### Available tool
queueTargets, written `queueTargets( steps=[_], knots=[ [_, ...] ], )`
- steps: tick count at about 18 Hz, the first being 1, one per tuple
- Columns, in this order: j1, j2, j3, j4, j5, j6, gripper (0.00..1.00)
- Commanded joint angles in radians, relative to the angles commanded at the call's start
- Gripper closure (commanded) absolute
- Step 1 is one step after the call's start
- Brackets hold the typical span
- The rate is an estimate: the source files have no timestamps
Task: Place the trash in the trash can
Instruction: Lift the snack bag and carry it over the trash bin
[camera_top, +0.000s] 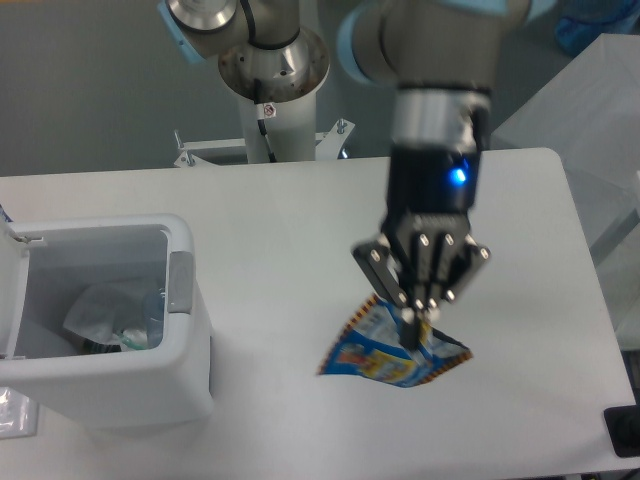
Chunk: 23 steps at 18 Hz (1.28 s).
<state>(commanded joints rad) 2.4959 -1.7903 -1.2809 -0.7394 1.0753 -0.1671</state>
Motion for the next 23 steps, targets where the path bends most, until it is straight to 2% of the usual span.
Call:
queueTargets(
  steps=[2,6,14,23],
  knots=[
    [-0.009,0.026,0.000,0.000,0.000,-0.028,0.97],
    [-0.098,0.075,-0.011,0.000,0.000,-0.110,0.96],
    [-0.239,0.137,-0.017,0.000,0.002,-0.135,0.96],
    [-0.347,0.131,-0.021,0.000,0.000,-0.196,0.96]
  ],
)
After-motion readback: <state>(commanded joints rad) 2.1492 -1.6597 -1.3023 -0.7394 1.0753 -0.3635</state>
